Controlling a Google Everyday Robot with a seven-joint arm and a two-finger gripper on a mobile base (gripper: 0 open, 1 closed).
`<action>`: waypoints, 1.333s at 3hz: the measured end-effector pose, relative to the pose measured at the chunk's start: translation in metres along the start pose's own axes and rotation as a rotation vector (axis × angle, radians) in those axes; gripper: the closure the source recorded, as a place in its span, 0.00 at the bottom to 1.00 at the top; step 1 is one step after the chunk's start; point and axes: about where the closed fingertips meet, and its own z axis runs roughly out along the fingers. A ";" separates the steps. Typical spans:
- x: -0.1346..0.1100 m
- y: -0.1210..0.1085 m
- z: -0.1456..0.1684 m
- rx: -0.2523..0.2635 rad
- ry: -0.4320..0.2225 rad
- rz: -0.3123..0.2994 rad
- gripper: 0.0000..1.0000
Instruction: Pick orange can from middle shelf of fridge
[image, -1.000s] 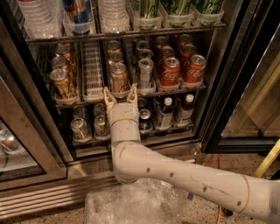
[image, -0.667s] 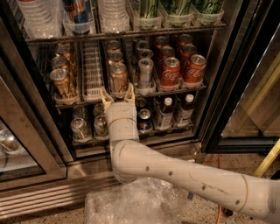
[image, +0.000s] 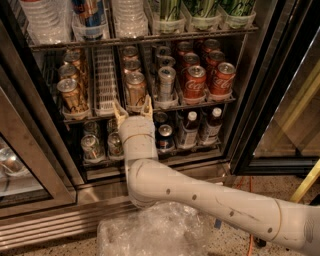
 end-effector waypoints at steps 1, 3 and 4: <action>0.003 -0.012 0.013 0.047 0.004 0.000 0.40; 0.008 -0.030 0.039 0.115 0.005 -0.002 0.39; 0.010 -0.043 0.059 0.155 -0.002 0.008 0.39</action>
Offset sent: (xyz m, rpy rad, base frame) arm 0.0361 -0.0246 -0.0052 0.0095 0.0143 -0.1123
